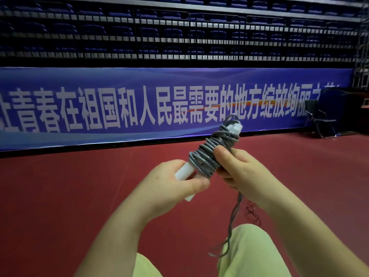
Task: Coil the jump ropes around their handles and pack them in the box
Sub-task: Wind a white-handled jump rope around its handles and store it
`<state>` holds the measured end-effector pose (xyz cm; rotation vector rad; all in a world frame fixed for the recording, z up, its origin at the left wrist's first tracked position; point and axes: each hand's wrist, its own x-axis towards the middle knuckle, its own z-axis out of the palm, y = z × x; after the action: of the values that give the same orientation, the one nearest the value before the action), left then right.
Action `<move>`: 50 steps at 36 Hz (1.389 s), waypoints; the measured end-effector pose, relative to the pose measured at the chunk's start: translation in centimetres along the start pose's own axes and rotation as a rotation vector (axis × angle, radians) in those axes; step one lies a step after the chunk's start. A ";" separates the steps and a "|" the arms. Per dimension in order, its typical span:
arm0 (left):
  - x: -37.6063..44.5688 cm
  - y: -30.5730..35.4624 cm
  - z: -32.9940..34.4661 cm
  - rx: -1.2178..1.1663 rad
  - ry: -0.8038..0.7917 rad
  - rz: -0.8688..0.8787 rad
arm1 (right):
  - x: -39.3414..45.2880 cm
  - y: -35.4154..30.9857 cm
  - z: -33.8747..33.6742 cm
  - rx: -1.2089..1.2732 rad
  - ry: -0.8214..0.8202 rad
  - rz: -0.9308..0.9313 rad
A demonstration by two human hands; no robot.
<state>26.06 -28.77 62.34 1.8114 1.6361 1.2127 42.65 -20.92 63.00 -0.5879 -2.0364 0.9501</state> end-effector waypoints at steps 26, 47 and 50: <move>1.2 0.3 1.3 0.116 0.186 0.045 | 1.2 0.7 0.5 -0.065 0.173 0.099; 0.7 -2.7 1.6 -0.702 -0.389 -0.099 | 1.0 0.8 1.3 0.299 -0.007 0.136; 0.7 -1.6 1.4 -0.639 -0.243 -0.084 | 0.9 0.7 0.6 0.304 -0.075 0.103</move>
<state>26.20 -27.42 60.58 1.3997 1.0189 1.2354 41.71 -20.19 62.65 -0.5007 -1.8903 1.3310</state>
